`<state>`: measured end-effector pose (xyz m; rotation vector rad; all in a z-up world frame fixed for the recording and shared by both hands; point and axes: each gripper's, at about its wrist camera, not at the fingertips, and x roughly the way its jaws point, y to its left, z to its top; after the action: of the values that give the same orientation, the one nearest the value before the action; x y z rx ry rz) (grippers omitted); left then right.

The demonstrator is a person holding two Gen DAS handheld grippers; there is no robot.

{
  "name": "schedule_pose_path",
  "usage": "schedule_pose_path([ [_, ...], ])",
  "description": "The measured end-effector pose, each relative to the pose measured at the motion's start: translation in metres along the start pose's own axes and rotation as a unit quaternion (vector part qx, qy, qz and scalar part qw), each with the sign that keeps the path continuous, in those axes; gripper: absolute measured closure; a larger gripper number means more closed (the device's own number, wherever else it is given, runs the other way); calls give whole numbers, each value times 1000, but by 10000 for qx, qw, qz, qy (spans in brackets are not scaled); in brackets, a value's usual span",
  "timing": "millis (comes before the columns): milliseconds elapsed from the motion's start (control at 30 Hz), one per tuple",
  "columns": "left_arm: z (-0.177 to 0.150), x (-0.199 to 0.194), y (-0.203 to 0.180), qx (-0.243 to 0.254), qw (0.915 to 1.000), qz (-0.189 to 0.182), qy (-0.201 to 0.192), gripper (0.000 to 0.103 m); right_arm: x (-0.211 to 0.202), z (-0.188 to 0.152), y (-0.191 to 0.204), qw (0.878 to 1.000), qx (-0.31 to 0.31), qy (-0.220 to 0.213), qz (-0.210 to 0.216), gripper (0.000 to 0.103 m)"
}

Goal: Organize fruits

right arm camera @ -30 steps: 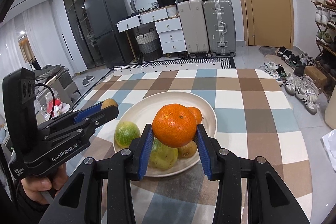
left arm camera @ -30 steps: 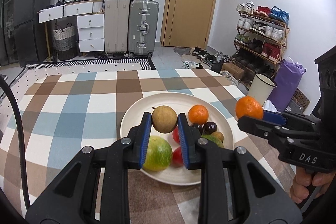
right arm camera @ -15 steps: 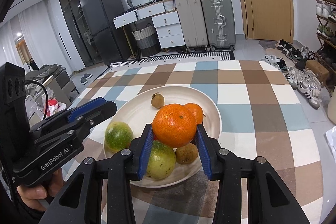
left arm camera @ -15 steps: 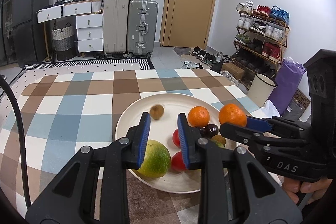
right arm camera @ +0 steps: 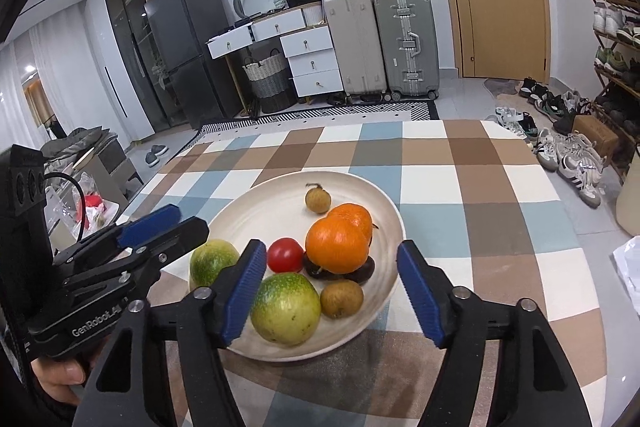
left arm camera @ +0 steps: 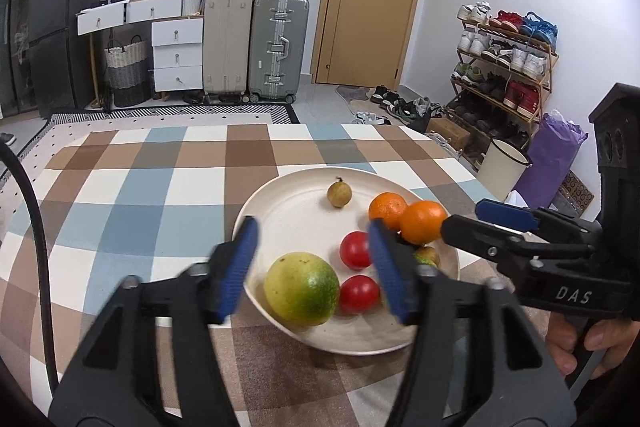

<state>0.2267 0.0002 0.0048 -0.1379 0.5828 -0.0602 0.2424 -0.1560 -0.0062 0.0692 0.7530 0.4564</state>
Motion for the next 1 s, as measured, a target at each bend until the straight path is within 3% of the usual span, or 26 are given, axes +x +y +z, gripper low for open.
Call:
schedule_pose_path([
  [100,-5,-9,2,89,9999,68,-109,18,-6,-3,-2,10000,-41,5,26,19],
  [233,-11,-20,7,29,9998,107,-136,8,-17,-9,-3,9999,-66,-47,69,4],
  [300,-15,-26,11,-43,9997,147,-191,1,-22,-12,-3,9998,-90,-120,113,1],
  [633,-35,-60,12,-19,9992,149,-365,1,-48,-33,6,9981,-268,-388,391,1],
  [1000,-49,-78,6,135,9980,238,-563,1,-60,-52,10,9947,-539,-814,334,0],
])
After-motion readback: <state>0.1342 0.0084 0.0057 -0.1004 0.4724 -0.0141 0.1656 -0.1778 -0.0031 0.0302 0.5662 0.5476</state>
